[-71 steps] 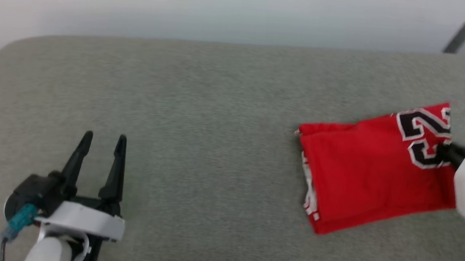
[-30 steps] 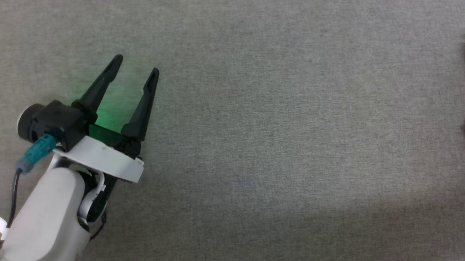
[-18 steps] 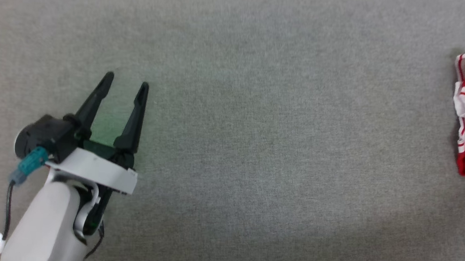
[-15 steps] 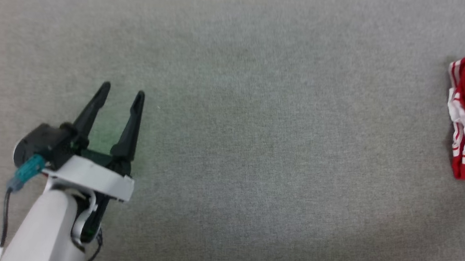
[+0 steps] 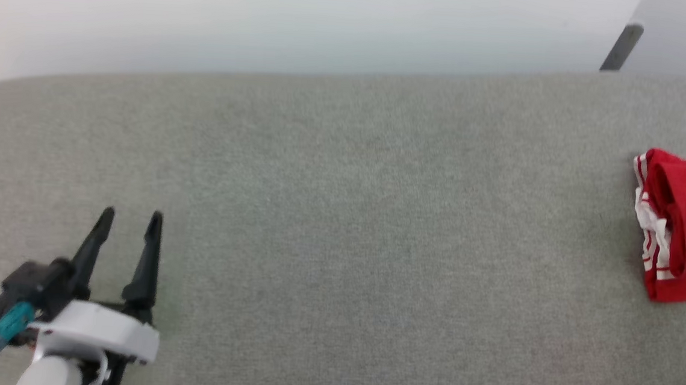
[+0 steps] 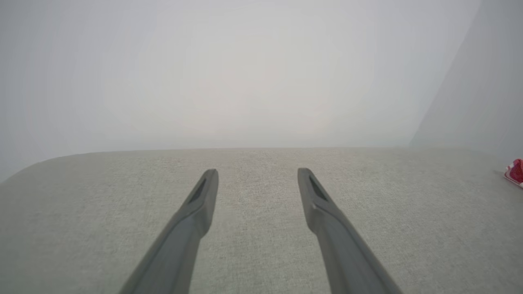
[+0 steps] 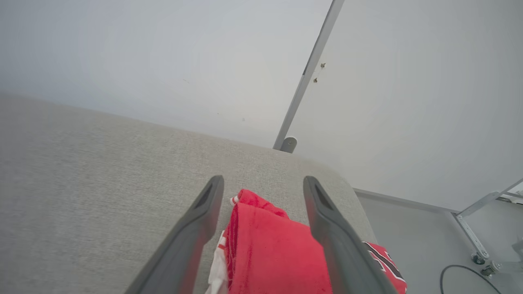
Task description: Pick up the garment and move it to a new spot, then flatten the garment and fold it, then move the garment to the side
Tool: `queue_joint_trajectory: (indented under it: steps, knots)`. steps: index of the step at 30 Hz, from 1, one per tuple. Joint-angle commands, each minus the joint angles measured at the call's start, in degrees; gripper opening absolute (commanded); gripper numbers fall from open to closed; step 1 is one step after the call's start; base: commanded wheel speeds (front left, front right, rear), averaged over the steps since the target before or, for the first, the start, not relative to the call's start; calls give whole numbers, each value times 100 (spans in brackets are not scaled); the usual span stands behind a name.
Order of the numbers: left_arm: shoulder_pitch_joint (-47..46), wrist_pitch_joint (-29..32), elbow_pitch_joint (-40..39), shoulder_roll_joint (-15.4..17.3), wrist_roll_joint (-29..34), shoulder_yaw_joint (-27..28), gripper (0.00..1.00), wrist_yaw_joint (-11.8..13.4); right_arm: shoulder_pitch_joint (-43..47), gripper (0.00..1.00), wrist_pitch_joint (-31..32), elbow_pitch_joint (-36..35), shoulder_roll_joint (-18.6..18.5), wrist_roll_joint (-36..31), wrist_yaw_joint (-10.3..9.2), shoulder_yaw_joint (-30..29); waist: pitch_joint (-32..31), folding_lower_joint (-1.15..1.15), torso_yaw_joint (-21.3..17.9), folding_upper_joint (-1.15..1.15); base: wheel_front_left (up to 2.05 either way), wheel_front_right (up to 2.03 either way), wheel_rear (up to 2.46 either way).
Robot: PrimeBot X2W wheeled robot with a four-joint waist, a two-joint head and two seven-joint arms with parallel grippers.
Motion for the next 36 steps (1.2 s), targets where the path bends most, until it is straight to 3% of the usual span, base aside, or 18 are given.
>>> queue_joint_trajectory:
  steps: [1, 8, 17, 29, 36]
  knots:
    - [137, 4, -39, -13, 77, 77, 100, 18, 203, 100, -25, -182, 62, 29, -7, -85, -366, 0, 156, 0, 0, 0, 0]
    - [880, 4, -309, -228, 187, 546, 100, 33, 1664, 100, -28, -1703, 381, -232, -7, -973, -766, 0, 229, 0, 0, 0, 0]
    - [1422, 4, -483, -338, 375, 716, 100, -12, 3346, 100, -30, -3153, 1069, -886, -7, -1892, -953, 0, 285, 0, 0, 0, 0]
    - [1660, 4, -524, -375, 390, 775, 100, -25, 4536, 100, 151, -4550, 1829, -1493, -7, -2529, -1015, 0, 339, 0, 0, 0, 0]
    - [1711, 4, -529, -288, 222, 695, 100, -26, 4822, 100, 168, -4756, 1978, -1535, -7, -2635, -1015, 0, 351, 0, 0, 0, 0]
